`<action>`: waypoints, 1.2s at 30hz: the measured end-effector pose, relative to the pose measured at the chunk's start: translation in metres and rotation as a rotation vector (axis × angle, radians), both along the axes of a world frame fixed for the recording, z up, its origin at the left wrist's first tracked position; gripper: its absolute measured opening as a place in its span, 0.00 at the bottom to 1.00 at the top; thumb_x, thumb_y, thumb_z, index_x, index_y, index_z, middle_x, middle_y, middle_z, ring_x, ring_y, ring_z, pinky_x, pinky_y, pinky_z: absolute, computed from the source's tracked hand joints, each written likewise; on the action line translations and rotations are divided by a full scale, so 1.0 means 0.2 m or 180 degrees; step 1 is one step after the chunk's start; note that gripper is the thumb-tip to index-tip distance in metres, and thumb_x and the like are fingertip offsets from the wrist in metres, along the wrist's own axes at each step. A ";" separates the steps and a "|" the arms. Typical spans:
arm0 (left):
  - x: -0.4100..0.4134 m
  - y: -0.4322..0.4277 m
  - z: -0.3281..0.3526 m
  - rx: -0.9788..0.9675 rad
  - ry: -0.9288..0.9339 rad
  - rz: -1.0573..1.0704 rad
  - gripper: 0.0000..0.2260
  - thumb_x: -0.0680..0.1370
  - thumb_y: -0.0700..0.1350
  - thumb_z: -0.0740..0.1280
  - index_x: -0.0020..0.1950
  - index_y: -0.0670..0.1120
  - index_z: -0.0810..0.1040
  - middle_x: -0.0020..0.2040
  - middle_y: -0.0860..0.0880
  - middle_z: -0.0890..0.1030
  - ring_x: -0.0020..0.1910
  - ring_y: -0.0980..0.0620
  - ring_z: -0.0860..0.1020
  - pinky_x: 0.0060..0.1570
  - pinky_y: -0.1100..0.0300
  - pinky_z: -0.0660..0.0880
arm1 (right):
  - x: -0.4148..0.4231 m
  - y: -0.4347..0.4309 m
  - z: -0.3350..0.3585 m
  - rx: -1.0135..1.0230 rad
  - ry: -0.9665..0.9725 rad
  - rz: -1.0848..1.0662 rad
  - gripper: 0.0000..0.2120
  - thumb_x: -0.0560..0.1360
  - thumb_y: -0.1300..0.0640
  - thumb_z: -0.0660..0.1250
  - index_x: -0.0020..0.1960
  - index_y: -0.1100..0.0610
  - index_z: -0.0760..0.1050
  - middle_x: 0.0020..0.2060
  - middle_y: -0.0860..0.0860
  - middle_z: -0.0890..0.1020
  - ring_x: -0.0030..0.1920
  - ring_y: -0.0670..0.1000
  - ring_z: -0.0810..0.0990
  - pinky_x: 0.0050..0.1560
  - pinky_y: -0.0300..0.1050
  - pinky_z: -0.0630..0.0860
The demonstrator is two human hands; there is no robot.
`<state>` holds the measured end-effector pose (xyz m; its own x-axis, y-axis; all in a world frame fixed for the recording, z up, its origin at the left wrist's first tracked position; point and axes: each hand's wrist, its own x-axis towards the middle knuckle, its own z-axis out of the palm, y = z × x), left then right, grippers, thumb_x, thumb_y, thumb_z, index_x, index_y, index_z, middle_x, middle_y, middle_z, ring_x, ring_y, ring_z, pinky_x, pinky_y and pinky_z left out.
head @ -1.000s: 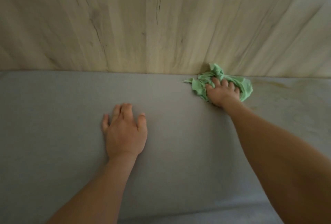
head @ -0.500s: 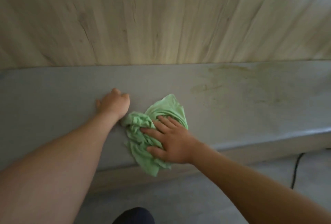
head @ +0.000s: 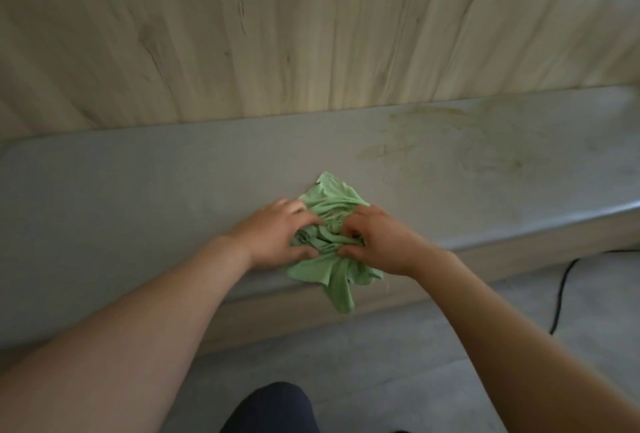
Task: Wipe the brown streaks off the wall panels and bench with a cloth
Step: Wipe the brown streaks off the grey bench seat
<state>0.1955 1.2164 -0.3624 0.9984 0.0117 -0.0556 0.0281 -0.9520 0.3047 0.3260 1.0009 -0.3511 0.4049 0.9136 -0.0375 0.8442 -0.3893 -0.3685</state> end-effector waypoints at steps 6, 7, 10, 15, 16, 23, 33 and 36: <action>0.03 -0.04 0.22 -0.1469 -0.0455 0.1015 0.17 0.70 0.61 0.77 0.39 0.48 0.78 0.39 0.50 0.75 0.38 0.52 0.75 0.38 0.60 0.66 | 0.03 0.01 0.20 0.1040 0.0912 -0.1185 0.07 0.82 0.51 0.66 0.53 0.52 0.70 0.40 0.48 0.79 0.36 0.44 0.76 0.33 0.32 0.68; 0.03 -0.03 0.28 -0.1972 -0.0625 0.1174 0.20 0.69 0.62 0.76 0.40 0.45 0.80 0.38 0.49 0.78 0.36 0.54 0.74 0.38 0.60 0.68 | 0.04 0.02 0.24 0.1297 0.1034 -0.1334 0.06 0.83 0.51 0.66 0.53 0.50 0.69 0.40 0.49 0.80 0.35 0.44 0.76 0.34 0.35 0.69; 0.03 -0.02 0.46 -0.3488 -0.0976 0.1469 0.28 0.68 0.58 0.77 0.53 0.35 0.82 0.48 0.39 0.86 0.44 0.49 0.81 0.52 0.50 0.78 | 0.05 0.05 0.37 0.1981 0.1331 -0.1542 0.04 0.83 0.50 0.67 0.52 0.48 0.71 0.40 0.50 0.81 0.34 0.48 0.76 0.35 0.44 0.73; 0.01 0.00 0.64 -0.4561 -0.0097 0.1285 0.15 0.73 0.40 0.74 0.57 0.38 0.79 0.53 0.38 0.84 0.46 0.46 0.84 0.49 0.51 0.82 | 0.09 0.01 0.54 0.2180 0.3218 -0.1067 0.03 0.84 0.59 0.65 0.56 0.57 0.77 0.43 0.55 0.84 0.41 0.52 0.83 0.39 0.45 0.81; 0.00 0.00 0.66 -0.4670 0.0150 0.1207 0.17 0.73 0.37 0.73 0.61 0.36 0.78 0.55 0.38 0.83 0.47 0.45 0.84 0.49 0.52 0.82 | 0.11 -0.01 0.55 0.2165 0.3569 -0.0943 0.05 0.83 0.60 0.65 0.58 0.59 0.77 0.44 0.56 0.84 0.42 0.52 0.84 0.41 0.46 0.81; 0.08 -0.01 0.43 -0.2875 0.0404 0.1892 0.27 0.70 0.44 0.77 0.67 0.42 0.74 0.54 0.44 0.82 0.47 0.46 0.83 0.52 0.48 0.81 | 0.29 0.00 0.33 0.1150 0.2297 -0.1543 0.08 0.80 0.58 0.71 0.58 0.54 0.78 0.55 0.59 0.83 0.55 0.59 0.82 0.57 0.54 0.79; -0.14 0.24 0.17 -0.0035 0.0387 0.2636 0.13 0.77 0.44 0.63 0.59 0.46 0.81 0.63 0.43 0.81 0.65 0.39 0.77 0.65 0.48 0.76 | -0.16 0.38 -0.07 -0.0840 -0.0141 -0.1209 0.38 0.76 0.22 0.40 0.82 0.34 0.42 0.83 0.59 0.41 0.81 0.69 0.37 0.77 0.71 0.35; -0.31 0.34 0.15 0.0084 0.0390 0.2925 0.13 0.75 0.43 0.64 0.58 0.45 0.82 0.61 0.42 0.82 0.63 0.38 0.77 0.63 0.49 0.76 | -0.15 0.56 -0.09 -0.0724 -0.0272 -0.0959 0.38 0.76 0.22 0.40 0.82 0.35 0.42 0.83 0.58 0.39 0.81 0.67 0.35 0.78 0.69 0.34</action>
